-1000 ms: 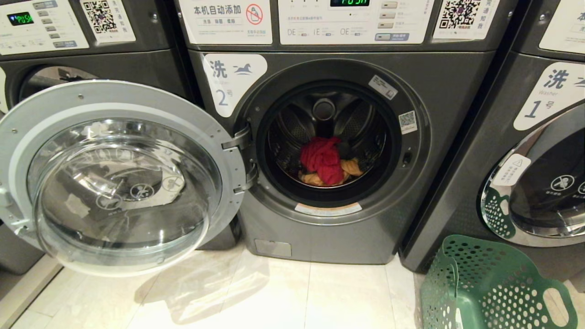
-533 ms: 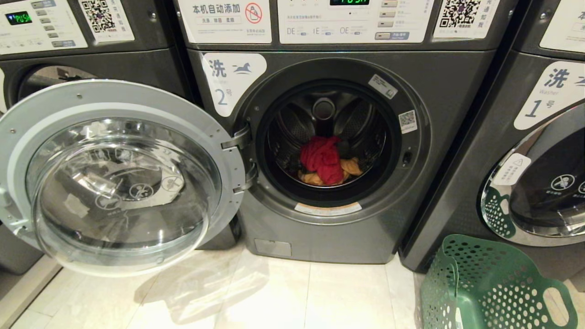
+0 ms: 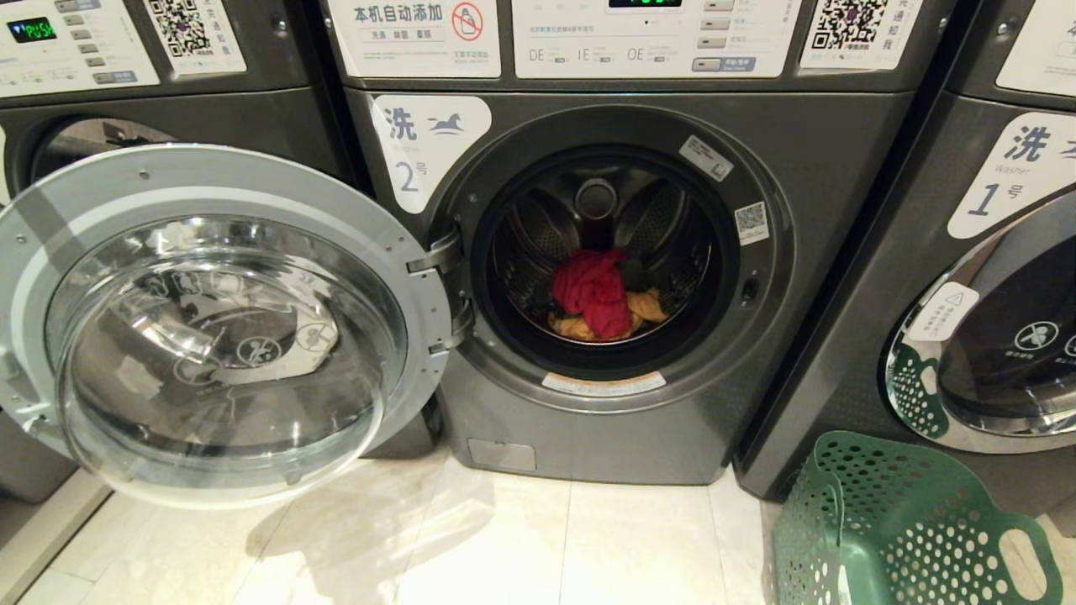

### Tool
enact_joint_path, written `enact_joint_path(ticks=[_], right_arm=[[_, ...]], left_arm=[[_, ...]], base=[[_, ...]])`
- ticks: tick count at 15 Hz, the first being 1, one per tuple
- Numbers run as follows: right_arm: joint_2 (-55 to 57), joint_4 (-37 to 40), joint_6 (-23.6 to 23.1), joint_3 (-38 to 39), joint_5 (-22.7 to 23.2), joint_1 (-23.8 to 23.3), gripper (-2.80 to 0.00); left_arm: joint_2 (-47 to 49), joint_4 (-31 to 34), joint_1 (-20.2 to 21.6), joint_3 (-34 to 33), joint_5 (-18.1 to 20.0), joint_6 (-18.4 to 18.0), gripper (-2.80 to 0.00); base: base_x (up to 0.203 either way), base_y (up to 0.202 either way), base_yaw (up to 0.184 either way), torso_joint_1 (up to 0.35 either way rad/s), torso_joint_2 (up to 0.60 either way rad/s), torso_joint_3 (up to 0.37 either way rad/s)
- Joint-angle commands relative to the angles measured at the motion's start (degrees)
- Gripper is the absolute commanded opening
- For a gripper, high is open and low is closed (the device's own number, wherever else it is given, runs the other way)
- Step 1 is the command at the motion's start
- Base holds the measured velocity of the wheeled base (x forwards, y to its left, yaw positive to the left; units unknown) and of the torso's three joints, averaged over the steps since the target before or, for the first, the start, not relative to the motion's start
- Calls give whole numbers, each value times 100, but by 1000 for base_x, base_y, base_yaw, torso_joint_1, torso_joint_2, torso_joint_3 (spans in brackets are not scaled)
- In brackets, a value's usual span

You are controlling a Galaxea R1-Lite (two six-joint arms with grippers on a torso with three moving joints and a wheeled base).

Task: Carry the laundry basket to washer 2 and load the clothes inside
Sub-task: Close the washing machine door with the left hand

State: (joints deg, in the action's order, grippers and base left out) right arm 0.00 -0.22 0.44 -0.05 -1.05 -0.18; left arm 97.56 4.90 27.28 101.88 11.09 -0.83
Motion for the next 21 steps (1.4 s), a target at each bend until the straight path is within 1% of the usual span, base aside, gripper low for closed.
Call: enact_joint_path(ticks=[1, 2, 3, 4, 5, 9, 11, 13, 15, 17, 19, 21], right_arm=[[9, -4, 0, -4, -1, 1, -280], [9, -4, 0, -4, -1, 1, -280], [9, -4, 0, -4, -1, 1, -280], [9, -4, 0, -4, -1, 1, -280], [9, -4, 0, -4, -1, 1, -280], [9, 4, 0, -4, -1, 1, -280], [9, 4, -9, -4, -1, 1, -280], [9, 13, -26, -13, -1, 1, -280], [9, 29, -44, -21, 2, 9, -280], [9, 39, -44, -21, 8, 18, -280], [9, 40, -44, -21, 8, 16, -280], [9, 40, -44, -21, 8, 11, -280]], left_arm=[[627, 33, 47, 501, 133, 244, -280], [787, 189, 54, 769, 195, 469, -280], [834, 575, 57, 849, 253, 586, -280], [875, 801, 58, 844, 383, 704, -280], [915, 855, 44, 839, 411, 795, -280], [1179, 898, -3, 834, 411, 830, -280], [1132, 1111, -11, 842, 427, 824, -280], [902, 1679, -94, 842, 503, 823, -280], [594, 2429, -197, 841, 739, 821, -280], [242, 3096, -417, 838, 922, 821, -280], [-166, 3714, -720, 834, 1057, 821, -280], [-621, 4343, -1272, 834, 1112, 821, -280]], base=[[0, 0, 0, 0, 0, 0], [0, 0, 0, 0, 0, 0], [0, 0, 0, 0, 0, 0], [0, 0, 0, 0, 0, 0], [0, 0, 0, 0, 0, 0], [0, 0, 0, 0, 0, 0], [0, 0, 0, 0, 0, 0], [0, 0, 0, 0, 0, 0], [0, 0, 0, 0, 0, 0], [0, 0, 0, 0, 0, 0], [0, 0, 0, 0, 0, 0], [0, 0, 0, 0, 0, 0]])
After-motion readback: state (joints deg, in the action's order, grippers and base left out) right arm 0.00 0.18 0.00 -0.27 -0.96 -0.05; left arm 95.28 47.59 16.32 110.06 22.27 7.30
